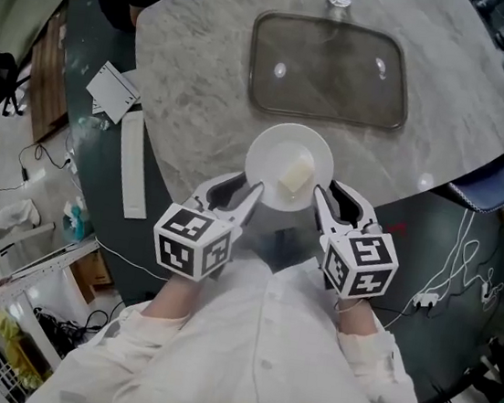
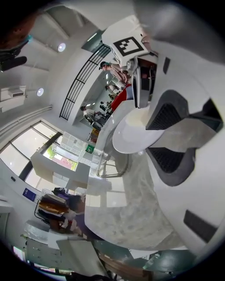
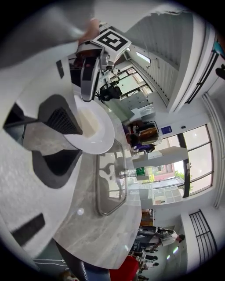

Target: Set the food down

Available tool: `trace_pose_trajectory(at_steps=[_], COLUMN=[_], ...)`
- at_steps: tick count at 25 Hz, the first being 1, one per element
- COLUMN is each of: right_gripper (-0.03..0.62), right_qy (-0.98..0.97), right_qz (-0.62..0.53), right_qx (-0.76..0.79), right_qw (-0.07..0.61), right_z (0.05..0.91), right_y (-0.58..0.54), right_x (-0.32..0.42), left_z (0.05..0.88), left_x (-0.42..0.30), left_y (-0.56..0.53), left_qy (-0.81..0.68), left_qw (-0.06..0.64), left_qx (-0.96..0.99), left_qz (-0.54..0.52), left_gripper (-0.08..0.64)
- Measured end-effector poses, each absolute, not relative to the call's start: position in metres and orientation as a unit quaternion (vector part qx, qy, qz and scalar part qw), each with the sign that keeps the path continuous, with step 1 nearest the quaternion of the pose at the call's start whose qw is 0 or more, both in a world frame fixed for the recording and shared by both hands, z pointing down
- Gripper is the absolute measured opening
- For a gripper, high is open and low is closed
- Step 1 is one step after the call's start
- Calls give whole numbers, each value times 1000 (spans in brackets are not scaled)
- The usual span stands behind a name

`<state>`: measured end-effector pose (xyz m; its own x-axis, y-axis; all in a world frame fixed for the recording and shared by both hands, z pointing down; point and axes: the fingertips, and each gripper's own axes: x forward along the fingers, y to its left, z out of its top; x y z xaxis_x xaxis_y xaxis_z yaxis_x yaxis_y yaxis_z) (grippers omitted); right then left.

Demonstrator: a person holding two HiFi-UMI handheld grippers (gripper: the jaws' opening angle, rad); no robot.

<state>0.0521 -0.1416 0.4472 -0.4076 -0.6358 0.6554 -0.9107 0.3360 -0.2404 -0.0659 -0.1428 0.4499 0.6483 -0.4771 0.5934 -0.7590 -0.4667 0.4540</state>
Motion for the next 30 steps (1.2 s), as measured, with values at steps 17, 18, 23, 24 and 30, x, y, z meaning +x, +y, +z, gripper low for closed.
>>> trace_pose_trajectory(at_steps=[17,18,23,24,30], right_gripper=[95,95,95,95,95], right_qy=[-805,-806,-813,-814,-816], right_qz=[297,299,300,300,307], right_qx=[465,462,449,447,434], right_qw=[218,216,218,220,227], right_z=[429,430,437,438,451], right_y=[-250,-256,-290,-296,-331], right_x=[117,119,132,136,149], left_z=[426,426,432,434,445], left_x=[0,1,14,18,32], left_y=[-252,-258,-291,-297,-332], left_qy=[-402,-406,-417,-418,-420], left_qw=[336,335,336,338,343], left_qx=[830,828,822,820,816], left_qz=[192,193,195,196,200], left_gripper=[130,130,130,130,130])
